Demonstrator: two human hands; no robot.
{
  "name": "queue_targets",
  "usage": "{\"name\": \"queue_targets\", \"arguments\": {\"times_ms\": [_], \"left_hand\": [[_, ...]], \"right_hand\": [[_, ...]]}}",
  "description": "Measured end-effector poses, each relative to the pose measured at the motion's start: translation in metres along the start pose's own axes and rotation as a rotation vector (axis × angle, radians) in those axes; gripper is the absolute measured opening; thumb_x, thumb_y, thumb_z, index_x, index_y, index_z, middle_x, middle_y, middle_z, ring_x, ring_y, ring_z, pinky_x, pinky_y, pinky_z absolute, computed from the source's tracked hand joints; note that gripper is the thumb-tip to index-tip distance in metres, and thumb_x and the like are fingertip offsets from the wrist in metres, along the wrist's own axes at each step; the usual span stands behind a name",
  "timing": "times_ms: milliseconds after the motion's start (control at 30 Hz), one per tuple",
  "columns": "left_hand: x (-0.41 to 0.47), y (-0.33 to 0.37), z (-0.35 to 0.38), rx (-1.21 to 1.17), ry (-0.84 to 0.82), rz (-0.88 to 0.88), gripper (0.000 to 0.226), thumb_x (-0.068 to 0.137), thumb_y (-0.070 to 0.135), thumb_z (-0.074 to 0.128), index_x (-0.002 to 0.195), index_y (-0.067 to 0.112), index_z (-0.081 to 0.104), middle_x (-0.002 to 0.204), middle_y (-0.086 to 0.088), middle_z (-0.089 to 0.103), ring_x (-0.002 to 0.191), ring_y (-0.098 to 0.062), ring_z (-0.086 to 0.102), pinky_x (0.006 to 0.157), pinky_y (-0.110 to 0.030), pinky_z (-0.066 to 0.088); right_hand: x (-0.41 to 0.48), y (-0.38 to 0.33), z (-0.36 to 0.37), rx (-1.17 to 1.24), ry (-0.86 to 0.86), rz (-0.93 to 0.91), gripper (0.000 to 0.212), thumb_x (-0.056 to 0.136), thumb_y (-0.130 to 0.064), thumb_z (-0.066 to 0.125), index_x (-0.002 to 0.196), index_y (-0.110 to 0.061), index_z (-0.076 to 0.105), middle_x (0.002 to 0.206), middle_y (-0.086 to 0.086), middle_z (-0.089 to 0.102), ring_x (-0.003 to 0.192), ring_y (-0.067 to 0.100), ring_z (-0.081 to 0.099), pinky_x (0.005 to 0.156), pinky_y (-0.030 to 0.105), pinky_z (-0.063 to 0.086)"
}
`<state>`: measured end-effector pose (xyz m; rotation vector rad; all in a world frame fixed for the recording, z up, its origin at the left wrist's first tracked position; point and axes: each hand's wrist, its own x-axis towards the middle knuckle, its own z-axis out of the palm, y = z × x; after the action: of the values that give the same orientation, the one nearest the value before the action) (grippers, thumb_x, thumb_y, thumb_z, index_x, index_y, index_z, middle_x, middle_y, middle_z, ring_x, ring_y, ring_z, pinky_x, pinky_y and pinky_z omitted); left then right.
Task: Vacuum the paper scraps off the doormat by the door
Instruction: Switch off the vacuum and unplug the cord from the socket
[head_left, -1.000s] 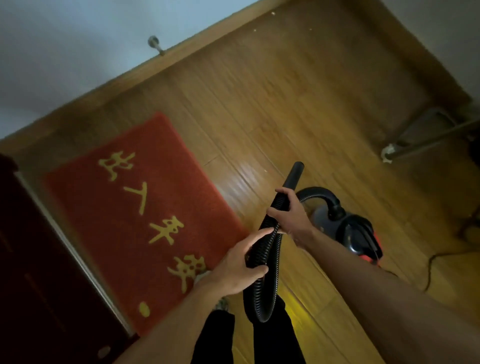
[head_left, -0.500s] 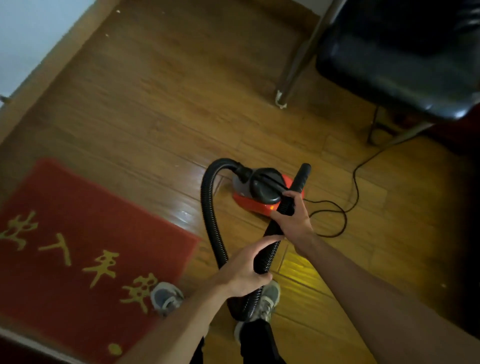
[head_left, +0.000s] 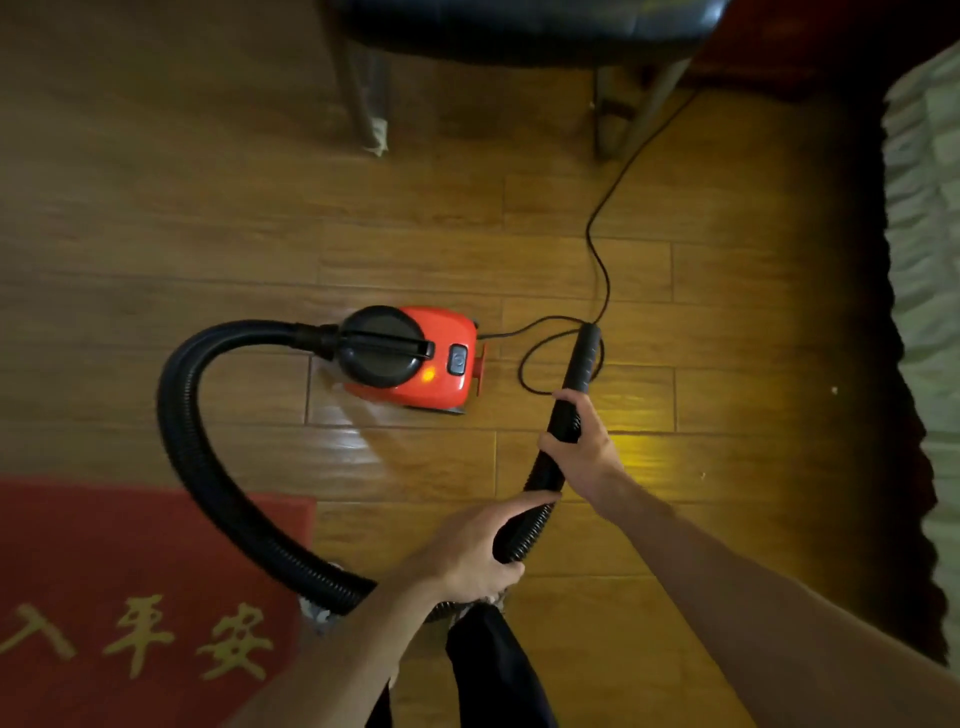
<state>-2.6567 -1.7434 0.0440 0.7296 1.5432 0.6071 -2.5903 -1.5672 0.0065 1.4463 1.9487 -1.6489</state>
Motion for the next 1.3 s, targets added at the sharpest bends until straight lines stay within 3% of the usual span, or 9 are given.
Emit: {"name": "queue_targets", "arguments": {"times_ms": [100,233,367,433,567,800,967,1067,1300], "left_hand": [[0.016,-0.001,-0.002,0.111,-0.072,-0.019,0.082,0.086,0.013,0.062,0.138,0.067,0.029,0.125,0.012,0.057,0.098,-0.015,0.061,0.085,-0.039,0.056],[0.027,-0.009,-0.016,0.168,-0.180,-0.059,0.082,0.084,0.010,0.062,0.143,0.059,0.033,0.137,0.024,0.051,0.113,-0.002,0.056,0.096,-0.031,0.050],[0.037,-0.025,-0.034,0.268,-0.288,-0.078,0.082,0.087,0.009,0.060,0.145,0.058,0.030,0.143,0.022,0.047,0.105,0.005,0.054,0.086,-0.014,0.047],[0.041,-0.034,-0.041,0.297,-0.322,-0.092,0.082,0.087,0.012,0.060,0.144,0.061,0.027,0.148,0.018,0.046,0.119,-0.005,0.053,0.097,-0.026,0.049],[0.053,-0.056,-0.057,0.372,-0.379,-0.125,0.082,0.090,0.014,0.059,0.139,0.069,0.022,0.142,0.005,0.052,0.124,-0.020,0.053,0.102,-0.044,0.047],[0.076,-0.103,-0.084,0.435,-0.396,-0.152,0.077,0.094,0.012,0.059,0.152,0.049,0.023,0.136,0.000,0.050,0.124,-0.018,0.048,0.092,-0.022,0.036],[0.090,-0.142,-0.104,0.411,-0.370,-0.178,0.081,0.089,0.018,0.064,0.147,0.058,0.025,0.136,0.002,0.055,0.110,-0.015,0.057,0.091,-0.026,0.045],[0.095,-0.158,-0.113,0.393,-0.350,-0.167,0.079,0.089,0.018,0.066,0.148,0.054,0.028,0.146,0.003,0.049,0.121,-0.016,0.053,0.097,-0.025,0.043],[0.098,-0.172,-0.116,0.379,-0.379,-0.188,0.076,0.092,0.020,0.065,0.146,0.058,0.027,0.156,0.008,0.038,0.141,-0.018,0.039,0.110,-0.028,0.037]], "right_hand": [[0.002,0.026,-0.016,0.033,0.005,0.058,0.046,0.091,-0.018,0.065,0.126,-0.041,0.048,0.108,-0.001,0.057,0.089,0.018,0.064,0.077,0.040,0.060],[0.002,0.054,-0.016,0.143,0.005,0.170,0.046,0.091,-0.019,0.067,0.130,-0.035,0.049,0.111,0.002,0.055,0.096,0.026,0.067,0.071,0.046,0.062],[0.003,0.068,0.000,0.185,0.000,0.242,0.047,0.090,-0.020,0.069,0.130,-0.032,0.046,0.108,0.002,0.056,0.094,0.026,0.068,0.067,0.038,0.062],[0.008,0.073,0.011,0.176,0.005,0.267,0.048,0.090,-0.022,0.070,0.129,-0.034,0.045,0.110,0.005,0.059,0.092,0.027,0.068,0.070,0.042,0.062],[0.026,0.080,0.032,0.067,0.001,0.300,0.049,0.088,-0.030,0.070,0.128,-0.037,0.043,0.101,0.007,0.064,0.074,0.022,0.064,0.069,0.043,0.061],[0.073,0.066,0.076,-0.411,-0.067,0.318,0.055,0.088,-0.037,0.065,0.135,-0.029,0.037,0.114,0.012,0.062,0.101,0.034,0.062,0.079,0.038,0.053],[0.123,0.035,0.124,-0.496,-0.064,0.026,0.058,0.089,-0.020,0.061,0.142,-0.014,0.037,0.135,0.008,0.046,0.119,0.031,0.053,0.091,0.036,0.045],[0.152,0.019,0.147,-0.512,-0.112,-0.089,0.083,0.089,-0.015,0.060,0.156,-0.009,0.011,0.163,0.010,0.011,0.149,0.026,0.016,0.117,0.032,0.023],[0.172,0.021,0.176,-0.666,-0.279,-0.038,0.096,0.087,-0.012,0.055,0.155,-0.007,-0.012,0.161,0.007,-0.025,0.151,0.020,-0.013,0.123,0.037,0.014]]}}
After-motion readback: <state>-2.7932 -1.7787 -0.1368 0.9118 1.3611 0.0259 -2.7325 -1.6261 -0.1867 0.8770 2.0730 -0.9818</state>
